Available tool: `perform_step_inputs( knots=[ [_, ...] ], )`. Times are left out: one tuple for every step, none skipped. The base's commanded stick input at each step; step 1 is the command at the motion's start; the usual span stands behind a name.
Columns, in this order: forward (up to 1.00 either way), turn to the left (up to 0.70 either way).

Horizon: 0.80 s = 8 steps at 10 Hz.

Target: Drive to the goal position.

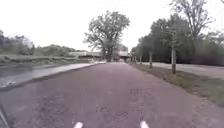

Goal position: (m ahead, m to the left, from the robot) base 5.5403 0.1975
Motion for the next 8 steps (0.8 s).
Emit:
perform_step_inputs(
  knots=[
    [0.70, 0.00],
    [0.70, 0.00],
    [0.70, 0.00],
    [0.70, 0.00],
    [0.70, 0.00],
    [0.70, 0.00],
    [0.70, 0.00],
    [0.70, 0.00]
  ],
)
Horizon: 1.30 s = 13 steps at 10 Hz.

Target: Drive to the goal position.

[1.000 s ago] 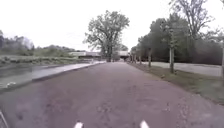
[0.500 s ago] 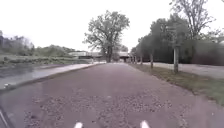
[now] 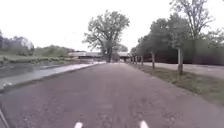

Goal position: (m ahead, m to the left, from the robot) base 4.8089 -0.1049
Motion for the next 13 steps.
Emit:
perform_step_inputs(
  knots=[
    [0.70, 0.00],
    [0.70, 0.00],
    [0.70, 0.00],
    [0.70, 0.00],
    [0.70, 0.00],
    [0.70, 0.00],
    [0.70, 0.00],
    [0.70, 0.00],
    [0.70, 0.00],
    [0.70, 0.00],
    [0.70, 0.00],
    [0.70, 0.00],
    [0.70, 0.00]
  ],
)
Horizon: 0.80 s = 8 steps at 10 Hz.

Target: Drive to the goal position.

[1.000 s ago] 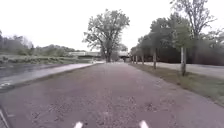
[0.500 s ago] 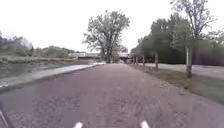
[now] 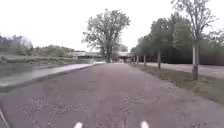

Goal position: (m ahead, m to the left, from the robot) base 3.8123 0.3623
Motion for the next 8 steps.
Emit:
perform_step_inputs(
  knots=[
    [0.70, 0.00],
    [0.70, 0.00],
    [0.70, 0.00],
    [0.70, 0.00],
    [0.70, 0.00],
    [0.70, 0.00],
    [0.70, 0.00],
    [0.70, 0.00]
  ],
)
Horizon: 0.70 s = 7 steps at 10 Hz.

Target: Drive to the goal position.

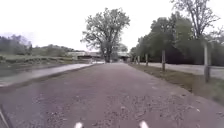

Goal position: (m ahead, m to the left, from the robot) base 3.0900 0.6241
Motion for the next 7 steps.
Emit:
perform_step_inputs(
  knots=[
    [0.70, 0.00],
    [0.70, 0.00],
    [0.70, 0.00],
    [0.70, 0.00],
    [0.70, 0.00],
    [0.70, 0.00],
    [0.70, 0.00]
  ],
)
